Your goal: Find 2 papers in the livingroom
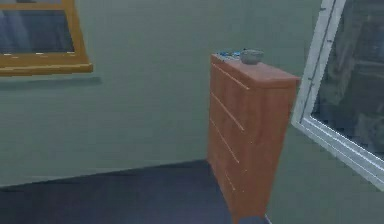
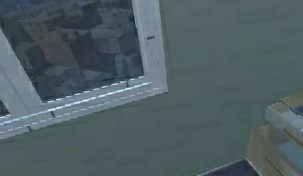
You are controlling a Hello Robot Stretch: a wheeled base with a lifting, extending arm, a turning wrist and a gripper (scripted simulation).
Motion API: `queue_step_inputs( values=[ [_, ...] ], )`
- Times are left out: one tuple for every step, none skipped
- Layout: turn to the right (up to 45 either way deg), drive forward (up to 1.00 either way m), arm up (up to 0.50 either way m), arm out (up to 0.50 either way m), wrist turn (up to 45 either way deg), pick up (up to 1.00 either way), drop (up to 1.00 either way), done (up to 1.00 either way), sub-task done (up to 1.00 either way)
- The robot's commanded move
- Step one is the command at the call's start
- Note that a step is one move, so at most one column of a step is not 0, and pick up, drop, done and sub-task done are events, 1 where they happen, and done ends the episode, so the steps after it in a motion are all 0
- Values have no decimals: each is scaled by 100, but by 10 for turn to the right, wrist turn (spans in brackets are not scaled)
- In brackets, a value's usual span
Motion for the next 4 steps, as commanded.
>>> queue_step_inputs(
  values=[
    [-60,0,0,0,0,0,0,0,0],
    [0,25,0,0,0,0,0,0,0],
    [-270,0,0,0,0,0,0,0,0],
    [0,30,0,0,0,0,0,0,0]
  ],
)
